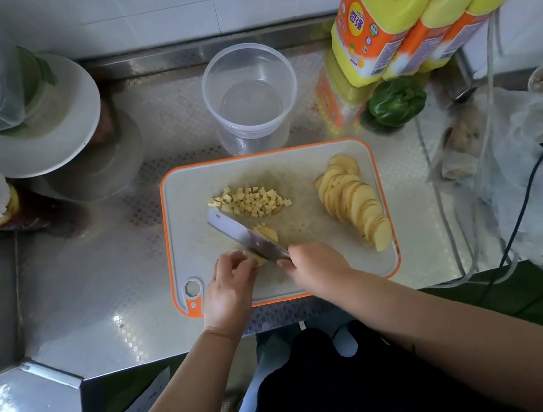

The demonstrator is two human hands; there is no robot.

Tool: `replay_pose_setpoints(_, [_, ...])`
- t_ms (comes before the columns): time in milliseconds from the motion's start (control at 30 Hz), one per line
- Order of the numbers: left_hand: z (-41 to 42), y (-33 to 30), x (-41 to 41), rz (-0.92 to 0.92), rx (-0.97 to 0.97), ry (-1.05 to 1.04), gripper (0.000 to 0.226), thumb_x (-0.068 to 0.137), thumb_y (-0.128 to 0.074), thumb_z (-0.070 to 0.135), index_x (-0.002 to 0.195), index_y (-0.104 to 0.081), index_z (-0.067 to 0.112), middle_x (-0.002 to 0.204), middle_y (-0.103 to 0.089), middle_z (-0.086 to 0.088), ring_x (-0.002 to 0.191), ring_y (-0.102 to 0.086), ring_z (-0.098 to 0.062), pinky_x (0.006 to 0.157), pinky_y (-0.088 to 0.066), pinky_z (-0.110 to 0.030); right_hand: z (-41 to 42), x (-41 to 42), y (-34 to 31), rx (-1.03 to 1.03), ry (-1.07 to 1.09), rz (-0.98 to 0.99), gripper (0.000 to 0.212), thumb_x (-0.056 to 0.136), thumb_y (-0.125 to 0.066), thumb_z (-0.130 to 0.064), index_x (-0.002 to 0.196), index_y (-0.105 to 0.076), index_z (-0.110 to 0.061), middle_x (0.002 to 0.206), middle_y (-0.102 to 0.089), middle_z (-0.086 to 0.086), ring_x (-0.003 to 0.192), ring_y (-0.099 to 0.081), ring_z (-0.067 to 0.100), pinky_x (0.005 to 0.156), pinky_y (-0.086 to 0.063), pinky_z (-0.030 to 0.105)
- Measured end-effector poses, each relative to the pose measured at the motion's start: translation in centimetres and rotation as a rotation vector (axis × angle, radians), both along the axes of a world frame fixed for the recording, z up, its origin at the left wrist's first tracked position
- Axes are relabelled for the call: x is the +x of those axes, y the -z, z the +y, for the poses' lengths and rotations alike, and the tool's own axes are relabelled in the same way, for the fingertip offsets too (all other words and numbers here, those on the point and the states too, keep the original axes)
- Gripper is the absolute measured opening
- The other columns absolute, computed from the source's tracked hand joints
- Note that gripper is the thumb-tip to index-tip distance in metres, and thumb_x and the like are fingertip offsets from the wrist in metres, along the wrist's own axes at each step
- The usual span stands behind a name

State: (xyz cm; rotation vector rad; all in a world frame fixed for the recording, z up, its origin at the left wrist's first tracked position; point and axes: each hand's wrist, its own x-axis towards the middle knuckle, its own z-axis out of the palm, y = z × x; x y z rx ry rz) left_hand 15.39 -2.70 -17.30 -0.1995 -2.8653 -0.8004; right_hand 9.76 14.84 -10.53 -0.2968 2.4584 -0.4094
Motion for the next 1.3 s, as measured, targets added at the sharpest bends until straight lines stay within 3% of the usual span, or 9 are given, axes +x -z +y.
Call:
replay_pose_setpoints(200, [-0.9, 0.7, -0.2, 0.032, -0.029, 0.082, 0.018, 0.086, -0.053, 0.013, 0.097, -0.065, 0.008, 0.101, -0.059, -0.007, 0.091, -0.056, -0.027, 0.056, -0.055, -0.037, -0.5, 1.7, -0.5, -0.034, -0.057, 0.23, 0.029, 0.098, -0.051, -0.03, 0.088, -0.062, -0.005, 0.069, -0.059, 0.01, 0.06, -0.055, 0.028, 0.051, -0.031, 0.03])
replay_pose_setpoints(333, [-0.7, 0.7, -0.4, 0.05, -0.036, 0.079, 0.019, 0.085, -0.053, 0.01, 0.093, -0.069, 0.005, 0.097, -0.064, -0.009, 0.091, -0.056, -0.026, 0.057, -0.054, -0.035, -1.3, 2.4, -0.5, 0.133, -0.059, 0.214, 0.033, 0.051, -0.092, -0.022, 0.054, -0.06, -0.011, 0.039, -0.047, 0.0, 0.029, -0.047, 0.019, 0.04, -0.017, 0.017])
replay_pose_setpoints(533, [-0.5, 1.1, -0.7, 0.045, -0.022, 0.041, 0.014, 0.08, -0.065, 0.001, 0.092, -0.069, 0.008, 0.093, -0.066, -0.007, 0.09, -0.057, -0.024, 0.056, -0.054, -0.034, -2.1, 2.4, 0.3, 0.124, 0.018, 0.178, 0.044, 0.013, -0.086, -0.003, 0.043, -0.054, -0.01, 0.033, -0.041, 0.0, 0.024, -0.042, 0.018, 0.032, -0.031, 0.014])
replay_pose_setpoints(600, [-0.4, 1.1, -0.7, 0.036, -0.023, 0.039, 0.013, 0.081, -0.066, 0.002, 0.091, -0.071, 0.008, 0.094, -0.067, -0.006, 0.09, -0.059, -0.023, 0.058, -0.055, -0.035, -2.1, 2.2, -0.4, 0.129, -0.017, 0.157, 0.042, 0.022, -0.09, -0.006, 0.051, -0.059, -0.007, 0.04, -0.049, 0.004, 0.03, -0.05, 0.02, 0.033, -0.032, 0.015])
replay_pose_setpoints(633, [-0.4, 1.1, -0.7, 0.039, -0.023, 0.044, 0.011, 0.083, -0.065, 0.004, 0.091, -0.071, 0.008, 0.094, -0.067, -0.005, 0.089, -0.059, -0.023, 0.059, -0.055, -0.035, -2.0, 1.8, -0.8, 0.101, -0.039, 0.12, 0.034, 0.045, -0.091, -0.013, 0.066, -0.065, -0.005, 0.053, -0.058, 0.008, 0.045, -0.059, 0.023, 0.039, -0.036, 0.02])
replay_pose_setpoints(700, [-0.5, 1.1, -0.6, 0.051, -0.035, 0.055, 0.012, 0.086, -0.061, 0.007, 0.091, -0.071, 0.007, 0.094, -0.067, -0.006, 0.087, -0.059, -0.024, 0.06, -0.055, -0.035, -1.4, 0.9, -0.4, 0.052, 0.006, 0.07, 0.024, 0.092, -0.06, -0.028, 0.1, -0.062, -0.005, 0.089, -0.065, 0.012, 0.082, -0.064, 0.029, 0.059, -0.038, 0.028])
replay_pose_setpoints(733, [-0.5, 1.1, -0.6, 0.052, -0.044, 0.058, 0.012, 0.087, -0.06, 0.007, 0.091, -0.071, 0.007, 0.094, -0.067, -0.006, 0.086, -0.059, -0.025, 0.061, -0.056, -0.036, -1.1, 0.5, -0.2, 0.03, 0.024, -0.012, 0.031, 0.099, -0.047, -0.034, 0.106, -0.06, -0.006, 0.095, -0.064, 0.012, 0.089, -0.062, 0.03, 0.064, -0.037, 0.029])
replay_pose_setpoints(967, [-0.5, 1.0, -0.9, 0.081, -0.057, 0.052, 0.012, 0.081, -0.07, 0.001, 0.091, -0.071, 0.006, 0.091, -0.067, -0.007, 0.084, -0.06, -0.025, 0.06, -0.056, -0.038, -0.4, 0.4, -1.1, 0.0, -0.069, 0.077, 0.035, 0.101, -0.04, -0.037, 0.1, -0.058, -0.007, 0.076, -0.049, 0.004, 0.068, -0.045, 0.024, 0.058, -0.032, 0.029])
replay_pose_setpoints(1300, [-0.2, 1.1, -0.8, 0.086, -0.074, 0.031, 0.02, 0.075, -0.075, -0.007, 0.088, -0.071, 0.006, 0.089, -0.068, -0.006, 0.08, -0.063, -0.026, 0.058, -0.055, -0.037, -0.7, 0.9, -1.0, 0.015, -0.083, 0.105, 0.031, 0.102, -0.04, -0.03, 0.105, -0.059, -0.005, 0.093, -0.062, 0.011, 0.083, -0.059, 0.03, 0.06, -0.033, 0.03])
